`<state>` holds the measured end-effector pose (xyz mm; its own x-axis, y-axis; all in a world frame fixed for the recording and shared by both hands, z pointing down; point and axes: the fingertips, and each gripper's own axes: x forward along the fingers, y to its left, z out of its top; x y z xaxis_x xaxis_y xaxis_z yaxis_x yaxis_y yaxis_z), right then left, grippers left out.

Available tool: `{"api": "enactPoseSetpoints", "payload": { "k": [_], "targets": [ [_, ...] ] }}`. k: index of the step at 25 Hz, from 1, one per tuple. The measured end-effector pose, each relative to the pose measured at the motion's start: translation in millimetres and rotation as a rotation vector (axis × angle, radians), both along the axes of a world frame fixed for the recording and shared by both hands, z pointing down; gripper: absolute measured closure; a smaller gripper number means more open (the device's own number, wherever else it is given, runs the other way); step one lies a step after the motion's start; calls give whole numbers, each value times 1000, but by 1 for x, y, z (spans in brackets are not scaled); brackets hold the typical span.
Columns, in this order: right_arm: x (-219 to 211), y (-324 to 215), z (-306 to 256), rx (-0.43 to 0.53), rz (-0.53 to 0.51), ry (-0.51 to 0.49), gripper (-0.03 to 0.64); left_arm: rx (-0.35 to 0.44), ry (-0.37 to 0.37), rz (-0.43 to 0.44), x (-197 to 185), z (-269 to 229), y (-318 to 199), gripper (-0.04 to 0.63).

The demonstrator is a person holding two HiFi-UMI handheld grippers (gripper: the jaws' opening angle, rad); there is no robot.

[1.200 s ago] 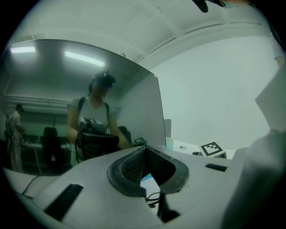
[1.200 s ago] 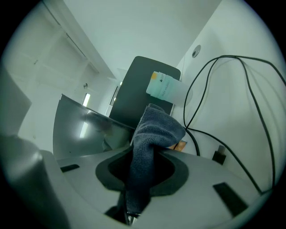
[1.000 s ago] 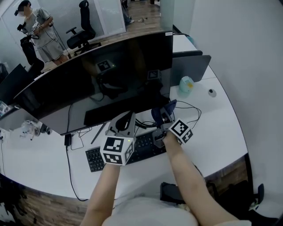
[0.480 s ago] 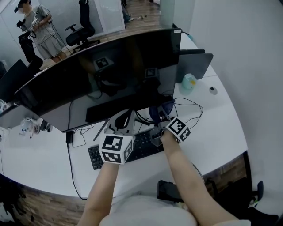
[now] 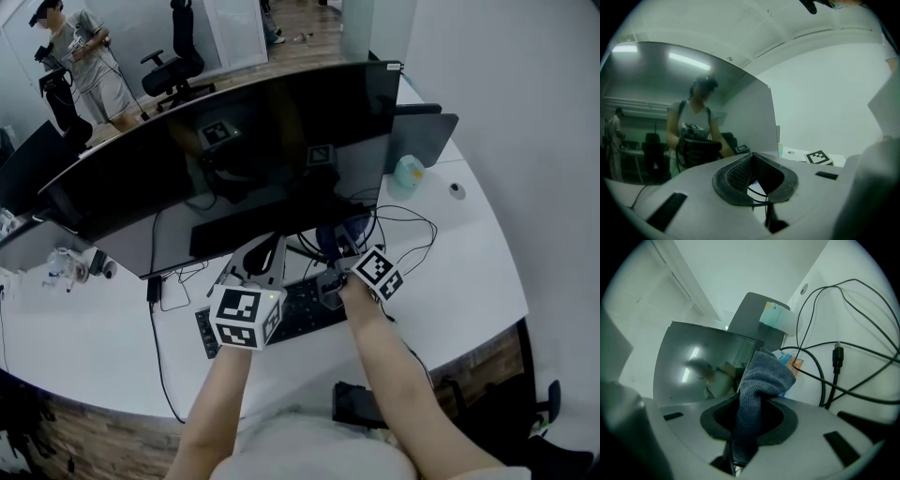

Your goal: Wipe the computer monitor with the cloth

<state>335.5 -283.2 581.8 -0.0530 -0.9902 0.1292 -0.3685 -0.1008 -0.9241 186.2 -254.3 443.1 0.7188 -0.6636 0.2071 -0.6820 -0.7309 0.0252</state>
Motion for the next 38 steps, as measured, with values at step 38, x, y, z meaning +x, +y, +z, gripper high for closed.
{"api": "enactPoseSetpoints", "payload": {
  "k": [38],
  "targets": [
    [-75, 0, 4, -70, 7, 11, 525, -8, 70, -35, -92, -3, 2, 586]
  ]
}}
